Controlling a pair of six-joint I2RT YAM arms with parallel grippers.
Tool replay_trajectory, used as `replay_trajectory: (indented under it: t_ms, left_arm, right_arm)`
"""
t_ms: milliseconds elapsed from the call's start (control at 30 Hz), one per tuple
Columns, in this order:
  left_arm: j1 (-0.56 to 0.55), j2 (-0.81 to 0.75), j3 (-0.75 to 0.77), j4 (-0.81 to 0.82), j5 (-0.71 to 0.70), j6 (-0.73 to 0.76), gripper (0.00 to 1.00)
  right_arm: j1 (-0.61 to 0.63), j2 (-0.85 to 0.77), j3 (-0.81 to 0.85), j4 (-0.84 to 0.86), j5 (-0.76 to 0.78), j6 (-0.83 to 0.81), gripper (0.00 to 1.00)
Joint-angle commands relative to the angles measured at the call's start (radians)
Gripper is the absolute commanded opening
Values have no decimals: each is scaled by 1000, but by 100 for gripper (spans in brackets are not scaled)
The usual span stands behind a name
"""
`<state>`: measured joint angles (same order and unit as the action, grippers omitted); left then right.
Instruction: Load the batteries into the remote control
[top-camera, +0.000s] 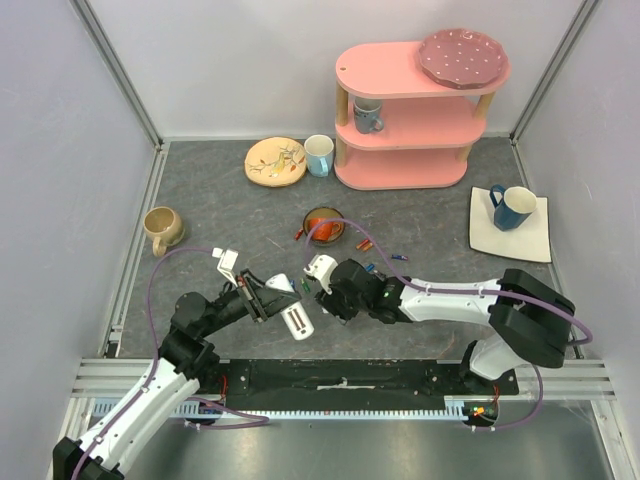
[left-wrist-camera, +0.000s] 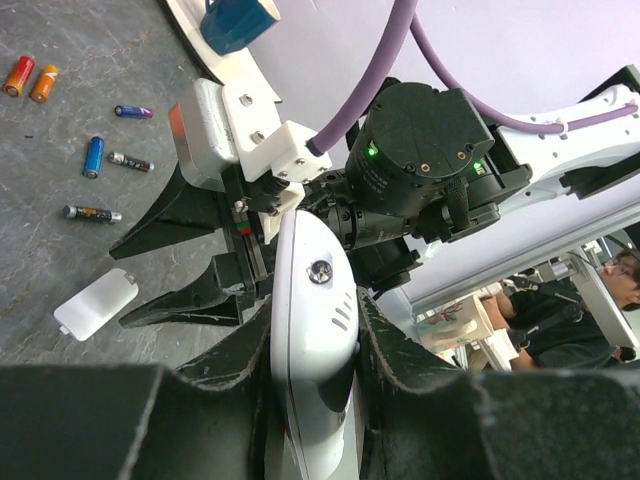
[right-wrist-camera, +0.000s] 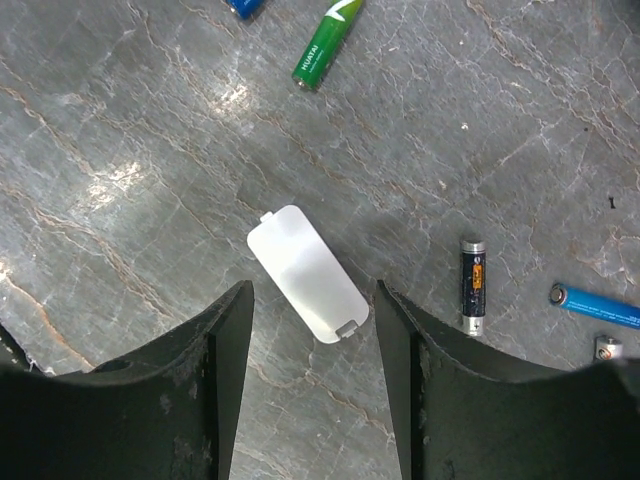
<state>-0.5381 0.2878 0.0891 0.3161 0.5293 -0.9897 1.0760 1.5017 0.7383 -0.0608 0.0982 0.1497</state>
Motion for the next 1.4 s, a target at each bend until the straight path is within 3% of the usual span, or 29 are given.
replay_trajectory:
  t_ms: [0,733,1033,1367]
  left_arm:
    - [6,-12,6,-14,5,40,2]
    - [6,-22,-12,-11,1,34,2]
    - [6,-18,-15,-8,1,31,2]
    - [6,-35,-25,-8,3,22,2]
  right_arm:
    - [-1,29,49,18,-17,-36,59]
    - [4,72,12,9,-17,68,50]
    - [5,84,53,-20,5,65,58]
    - [4,111,58,-76,-22,56,45]
